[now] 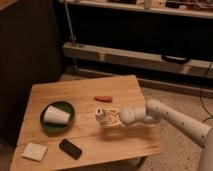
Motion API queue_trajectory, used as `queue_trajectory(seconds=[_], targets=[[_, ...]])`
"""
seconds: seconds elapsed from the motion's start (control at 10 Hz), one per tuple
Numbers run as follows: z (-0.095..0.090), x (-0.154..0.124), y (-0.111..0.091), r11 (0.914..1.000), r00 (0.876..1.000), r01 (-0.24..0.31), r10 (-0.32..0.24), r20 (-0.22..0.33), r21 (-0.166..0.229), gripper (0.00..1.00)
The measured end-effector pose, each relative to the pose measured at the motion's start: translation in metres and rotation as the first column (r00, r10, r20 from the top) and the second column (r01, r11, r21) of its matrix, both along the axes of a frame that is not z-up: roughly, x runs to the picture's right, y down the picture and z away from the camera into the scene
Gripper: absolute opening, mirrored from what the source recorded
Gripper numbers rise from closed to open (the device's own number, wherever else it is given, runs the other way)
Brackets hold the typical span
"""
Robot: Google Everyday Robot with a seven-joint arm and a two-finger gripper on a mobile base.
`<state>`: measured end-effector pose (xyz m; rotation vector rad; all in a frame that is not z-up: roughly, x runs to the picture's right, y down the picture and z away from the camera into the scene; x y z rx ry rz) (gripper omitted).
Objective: Stand the bottle upright
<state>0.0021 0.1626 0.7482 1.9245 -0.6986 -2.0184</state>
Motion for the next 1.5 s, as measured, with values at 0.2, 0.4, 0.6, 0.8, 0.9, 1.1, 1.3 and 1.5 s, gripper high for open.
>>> queue_trajectory(seconds=[0.2,0.4,0.6,0.8,0.9,1.1,1.3,1.5], targets=[[-0.0016,-0.0089,0.0011,0.9994,0.999,-0.021,0.022,0.043,-0.029,0.01],[-0.005,-0.0101,0.0035,0.9978,0.996,-0.041,0.045,0.08,-0.052,0.01],[-0.0069,-0.0132,0.0043,0.9976,0.995,-0.041,0.046,0.09,-0.057,0.01],[-0.0073,-0.0132,0.0041,0.9979,0.996,-0.036,0.04,0.077,-0.053,0.01],[-0.007,-0.0137,0.0045,0.9981,0.997,-0.032,0.035,0.069,-0.052,0.01],[-0.0055,-0.0117,0.0058,0.9982,0.998,-0.029,0.032,0.055,-0.051,0.01],[-0.0042,-0.0108,0.0067,0.9981,0.998,-0.03,0.033,0.054,-0.053,0.01],[-0.0009,-0.0095,0.0091,0.9977,0.998,-0.027,0.03,0.046,-0.062,0.01]])
